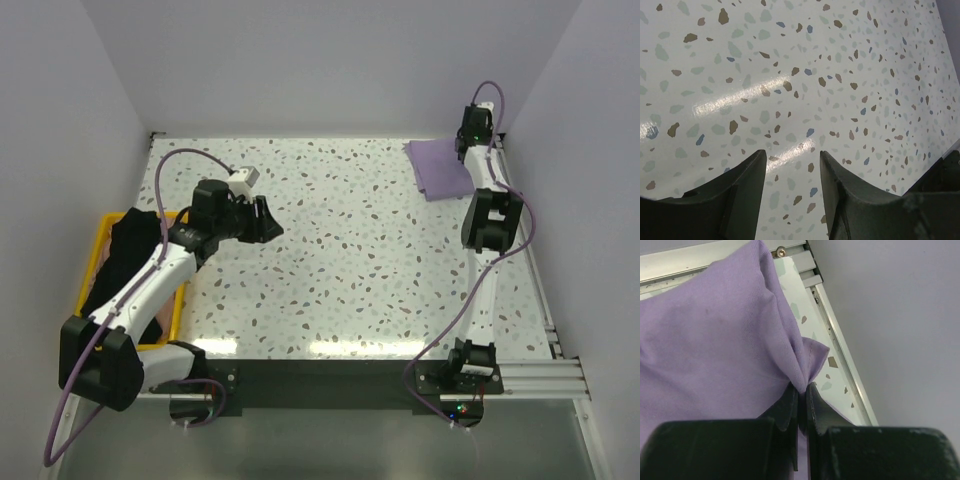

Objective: Fold and stack the t-shirts
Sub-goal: Neatly place the folded tshirt to the corner

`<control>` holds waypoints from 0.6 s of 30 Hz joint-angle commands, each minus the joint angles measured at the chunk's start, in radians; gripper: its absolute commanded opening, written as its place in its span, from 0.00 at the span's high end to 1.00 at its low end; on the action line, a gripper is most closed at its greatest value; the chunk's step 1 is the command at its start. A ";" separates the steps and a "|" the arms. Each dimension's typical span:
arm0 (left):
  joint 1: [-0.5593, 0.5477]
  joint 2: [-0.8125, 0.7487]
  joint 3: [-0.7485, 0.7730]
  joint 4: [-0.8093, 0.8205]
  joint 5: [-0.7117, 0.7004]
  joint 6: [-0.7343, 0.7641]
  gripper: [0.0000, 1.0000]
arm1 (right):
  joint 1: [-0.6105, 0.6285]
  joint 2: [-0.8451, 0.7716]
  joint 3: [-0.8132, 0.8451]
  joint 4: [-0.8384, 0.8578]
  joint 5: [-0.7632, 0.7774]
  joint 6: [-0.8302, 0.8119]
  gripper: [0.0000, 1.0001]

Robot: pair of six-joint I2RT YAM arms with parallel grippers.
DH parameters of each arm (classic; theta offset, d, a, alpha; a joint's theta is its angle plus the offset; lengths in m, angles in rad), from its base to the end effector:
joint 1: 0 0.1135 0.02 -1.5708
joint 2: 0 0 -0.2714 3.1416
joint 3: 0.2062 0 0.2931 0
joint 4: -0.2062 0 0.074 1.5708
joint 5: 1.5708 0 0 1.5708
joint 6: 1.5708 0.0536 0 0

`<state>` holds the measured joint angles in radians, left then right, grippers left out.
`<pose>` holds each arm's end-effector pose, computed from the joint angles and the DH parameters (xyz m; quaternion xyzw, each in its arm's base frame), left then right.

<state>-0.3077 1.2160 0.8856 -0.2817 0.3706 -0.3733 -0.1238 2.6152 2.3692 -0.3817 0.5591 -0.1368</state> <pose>0.2972 -0.1148 0.2605 0.0563 0.8744 -0.3055 0.3727 0.6358 -0.1078 0.1680 0.1198 0.8571 -0.3005 0.4010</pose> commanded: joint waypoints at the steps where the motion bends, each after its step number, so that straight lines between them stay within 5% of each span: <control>1: 0.007 0.000 -0.002 0.003 0.017 0.028 0.48 | -0.019 0.017 0.055 0.093 0.053 -0.030 1.00; 18: 0.012 0.034 -0.007 0.013 0.051 0.024 0.49 | -0.057 0.025 0.056 0.096 0.078 0.019 1.00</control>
<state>-0.3061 1.2457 0.8852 -0.2825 0.3946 -0.3733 -0.1745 2.6472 2.3749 -0.3428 0.5922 -0.1375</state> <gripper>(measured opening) 0.515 0.040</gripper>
